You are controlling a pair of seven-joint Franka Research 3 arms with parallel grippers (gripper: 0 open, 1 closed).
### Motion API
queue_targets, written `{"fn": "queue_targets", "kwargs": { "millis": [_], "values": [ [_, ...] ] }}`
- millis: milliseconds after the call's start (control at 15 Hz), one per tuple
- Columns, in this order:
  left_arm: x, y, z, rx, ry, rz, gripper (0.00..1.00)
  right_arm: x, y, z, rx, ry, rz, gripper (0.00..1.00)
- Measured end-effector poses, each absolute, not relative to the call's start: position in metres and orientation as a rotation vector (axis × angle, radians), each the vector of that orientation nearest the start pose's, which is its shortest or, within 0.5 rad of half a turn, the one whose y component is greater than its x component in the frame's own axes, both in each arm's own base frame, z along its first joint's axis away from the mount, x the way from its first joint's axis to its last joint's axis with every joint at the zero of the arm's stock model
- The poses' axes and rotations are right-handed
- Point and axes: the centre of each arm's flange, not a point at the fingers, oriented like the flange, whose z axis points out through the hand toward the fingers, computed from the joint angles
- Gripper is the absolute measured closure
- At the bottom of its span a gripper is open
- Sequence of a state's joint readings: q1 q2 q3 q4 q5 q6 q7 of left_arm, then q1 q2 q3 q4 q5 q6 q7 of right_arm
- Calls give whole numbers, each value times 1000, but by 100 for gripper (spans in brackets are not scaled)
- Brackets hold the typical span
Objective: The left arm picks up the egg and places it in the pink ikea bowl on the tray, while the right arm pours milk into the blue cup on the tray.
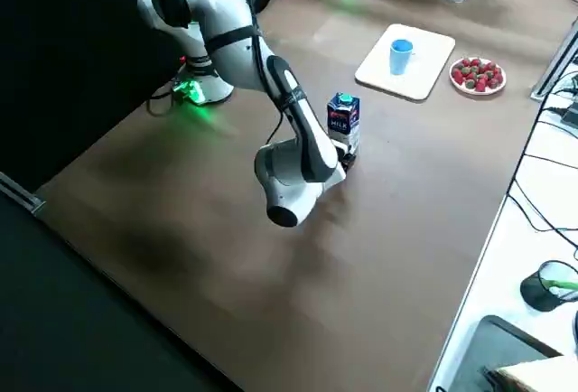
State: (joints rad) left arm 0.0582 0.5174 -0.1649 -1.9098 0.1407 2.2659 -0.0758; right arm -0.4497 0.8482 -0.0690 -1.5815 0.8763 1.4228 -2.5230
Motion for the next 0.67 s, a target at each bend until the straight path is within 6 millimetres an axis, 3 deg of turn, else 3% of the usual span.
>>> {"fn": "queue_targets", "kwargs": {
  "millis": [200,667],
  "values": [
    [610,-58,215,-3095,177,234,67,562,-208,136,-1371,-1476,-863,2],
    [610,-58,218,-3095,176,231,66,564,-198,133,-1321,-1510,-888,2]
  ]
}}
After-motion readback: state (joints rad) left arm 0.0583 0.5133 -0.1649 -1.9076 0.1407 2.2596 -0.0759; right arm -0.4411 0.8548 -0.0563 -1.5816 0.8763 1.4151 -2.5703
